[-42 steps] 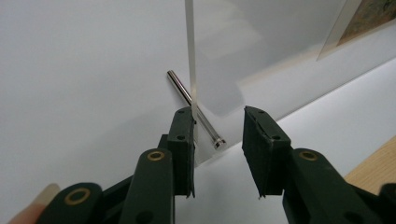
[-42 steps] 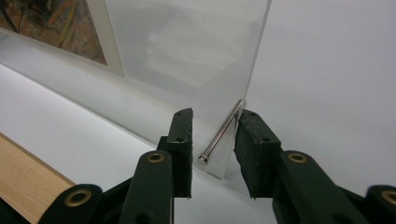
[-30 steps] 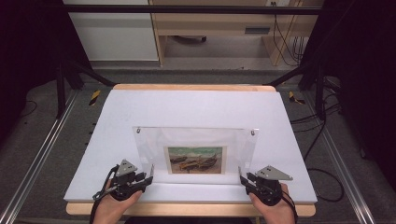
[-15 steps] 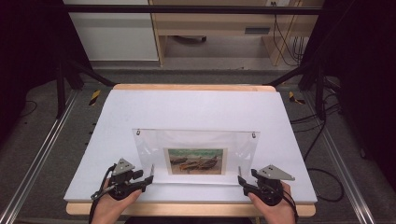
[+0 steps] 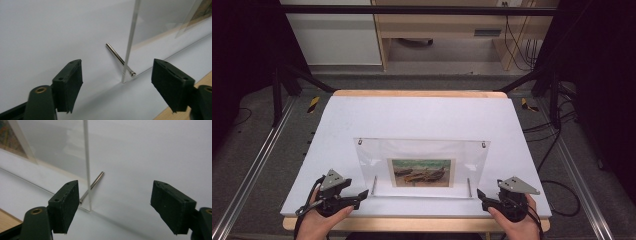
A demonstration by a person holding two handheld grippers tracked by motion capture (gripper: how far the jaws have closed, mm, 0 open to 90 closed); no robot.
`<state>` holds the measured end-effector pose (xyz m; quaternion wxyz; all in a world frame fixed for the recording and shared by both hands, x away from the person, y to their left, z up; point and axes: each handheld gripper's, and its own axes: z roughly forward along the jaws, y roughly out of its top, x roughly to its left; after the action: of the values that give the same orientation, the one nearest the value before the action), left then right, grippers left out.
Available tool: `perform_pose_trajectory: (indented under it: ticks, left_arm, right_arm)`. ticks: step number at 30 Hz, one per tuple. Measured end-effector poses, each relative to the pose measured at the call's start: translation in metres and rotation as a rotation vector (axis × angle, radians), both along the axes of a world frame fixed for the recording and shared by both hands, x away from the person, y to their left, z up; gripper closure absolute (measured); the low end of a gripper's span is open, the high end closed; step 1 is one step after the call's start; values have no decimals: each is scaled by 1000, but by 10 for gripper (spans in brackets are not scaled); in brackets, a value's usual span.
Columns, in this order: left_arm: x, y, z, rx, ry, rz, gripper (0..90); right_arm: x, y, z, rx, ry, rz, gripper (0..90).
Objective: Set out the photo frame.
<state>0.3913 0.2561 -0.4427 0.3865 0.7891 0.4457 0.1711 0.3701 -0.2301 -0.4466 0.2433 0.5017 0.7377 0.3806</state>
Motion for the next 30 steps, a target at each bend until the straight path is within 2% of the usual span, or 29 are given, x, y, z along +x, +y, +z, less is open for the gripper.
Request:
perform_pose_trajectory:
  ticks: [2, 7, 12, 16, 19, 22, 26, 28, 30]
  left_arm:
    - [2, 4, 1, 7, -1, 9, 193]
    - [7, 10, 3, 15, -5, 15, 139]
    - [18, 17, 6, 49, -9, -10, 103]
    - [25, 23, 9, 56, -19, -9, 78]
    - [39, 35, 12, 45, -35, 17, 77]
    - [50, 42, 12, 57, -42, 20, 77]
    - [67, 48, 10, -6, -8, 77, 87]
    - [76, 48, 8, -26, -7, 81, 87]
    - [84, 46, 7, -22, -5, 86, 87]
  right_arm:
    - [3, -4, 1, -22, 2, -11, 194]
    - [7, -11, 4, -30, 7, -32, 169]
    - [18, -19, 7, -55, 6, -38, 137]
    - [26, -25, 9, -60, 7, -55, 110]
    - [38, -34, 9, -56, 13, -63, 85]
    - [50, -40, 7, -67, 12, -88, 86]
    - [65, -43, 7, -61, 13, -111, 115]
    - [71, -43, 7, -59, 17, -122, 125]
    - [78, -42, 6, -52, 16, -130, 131]
